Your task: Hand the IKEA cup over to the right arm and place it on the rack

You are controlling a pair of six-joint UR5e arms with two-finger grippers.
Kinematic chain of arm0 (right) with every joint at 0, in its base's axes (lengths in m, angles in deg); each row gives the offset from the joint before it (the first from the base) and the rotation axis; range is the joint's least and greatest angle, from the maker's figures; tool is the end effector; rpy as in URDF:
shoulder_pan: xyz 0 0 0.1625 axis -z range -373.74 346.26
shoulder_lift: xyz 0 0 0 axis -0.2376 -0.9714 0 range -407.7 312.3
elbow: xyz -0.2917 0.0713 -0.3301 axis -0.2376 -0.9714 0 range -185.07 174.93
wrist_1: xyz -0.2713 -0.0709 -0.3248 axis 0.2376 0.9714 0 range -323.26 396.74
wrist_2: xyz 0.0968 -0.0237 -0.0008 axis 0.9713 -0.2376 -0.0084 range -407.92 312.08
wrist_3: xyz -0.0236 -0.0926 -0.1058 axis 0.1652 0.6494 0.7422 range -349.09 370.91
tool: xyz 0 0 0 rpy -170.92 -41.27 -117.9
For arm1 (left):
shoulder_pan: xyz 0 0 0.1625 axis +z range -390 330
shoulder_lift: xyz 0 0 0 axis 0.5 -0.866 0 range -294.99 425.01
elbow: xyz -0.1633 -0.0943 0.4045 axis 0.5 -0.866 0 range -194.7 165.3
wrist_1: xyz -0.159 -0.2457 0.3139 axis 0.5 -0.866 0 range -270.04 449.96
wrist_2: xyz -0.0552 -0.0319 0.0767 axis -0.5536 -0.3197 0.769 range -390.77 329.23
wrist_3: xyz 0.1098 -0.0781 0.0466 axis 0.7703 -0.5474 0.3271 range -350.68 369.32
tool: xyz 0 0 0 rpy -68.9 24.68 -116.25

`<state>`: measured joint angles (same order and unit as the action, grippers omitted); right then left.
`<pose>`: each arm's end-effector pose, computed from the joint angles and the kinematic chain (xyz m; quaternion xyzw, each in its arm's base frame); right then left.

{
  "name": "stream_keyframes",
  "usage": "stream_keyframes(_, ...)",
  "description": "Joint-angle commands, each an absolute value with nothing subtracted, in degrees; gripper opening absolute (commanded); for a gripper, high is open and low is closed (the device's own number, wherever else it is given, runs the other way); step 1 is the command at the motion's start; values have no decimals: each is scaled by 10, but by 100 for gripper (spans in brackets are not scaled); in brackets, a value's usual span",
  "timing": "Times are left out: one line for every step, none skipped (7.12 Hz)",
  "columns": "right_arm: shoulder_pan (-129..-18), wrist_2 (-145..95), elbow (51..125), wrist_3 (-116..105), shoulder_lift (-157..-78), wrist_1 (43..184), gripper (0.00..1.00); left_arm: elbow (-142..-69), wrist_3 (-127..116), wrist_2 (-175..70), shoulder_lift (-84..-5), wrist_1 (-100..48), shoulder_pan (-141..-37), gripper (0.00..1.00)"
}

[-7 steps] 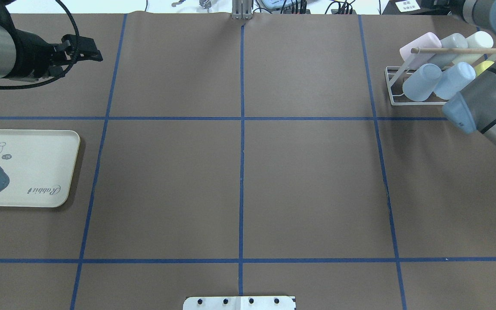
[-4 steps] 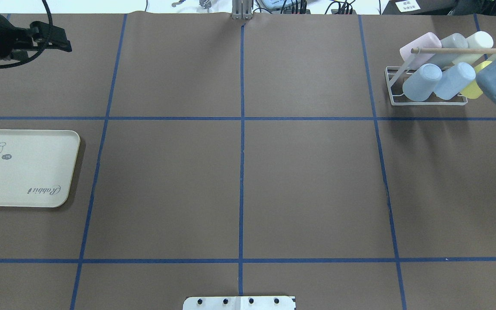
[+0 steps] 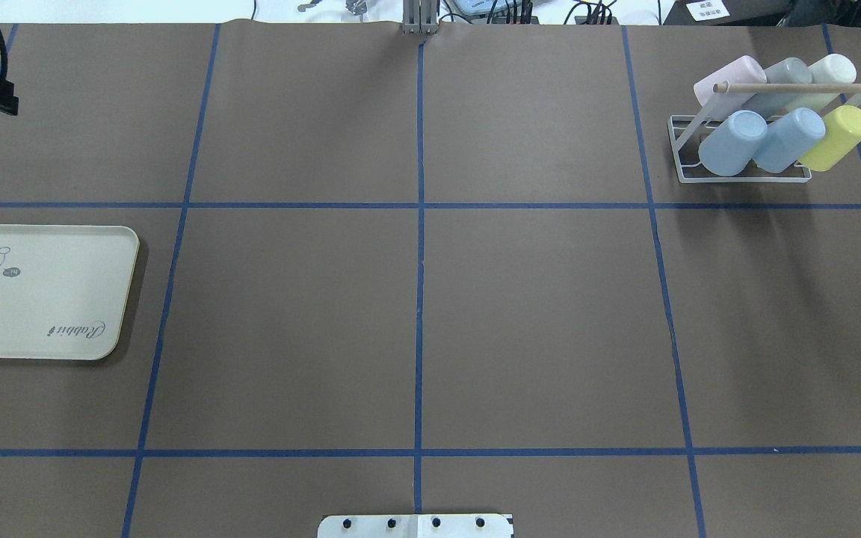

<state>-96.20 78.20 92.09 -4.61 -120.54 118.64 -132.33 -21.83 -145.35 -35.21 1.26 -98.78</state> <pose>-0.0363 -0.6500 0.4646 0.2006 -0.3448 -0.0228 0.9167 0.1333 -0.5475 0.3962 0.1858 0.3166 -0.0138 0.9301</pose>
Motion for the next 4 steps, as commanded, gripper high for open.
stream_keyframes(-1005, 883, 922, 59, -1244, 1270, 100, -1271, -59, -1505, -329, 35, -1053, 100)
stream_keyframes(-1004, 884, 920, 91, -1267, 1291, 100, -1240, 9, -1542, -312, 33, -1088, 100)
stream_keyframes(-1007, 884, 922, 119, -1273, 1336, 100, -1211, 69, -1594, -298, 33, -1122, 100)
stream_keyframes(-1017, 884, 926, 175, -1273, 1402, 100, -1198, 110, -1624, -276, 29, -1145, 100)
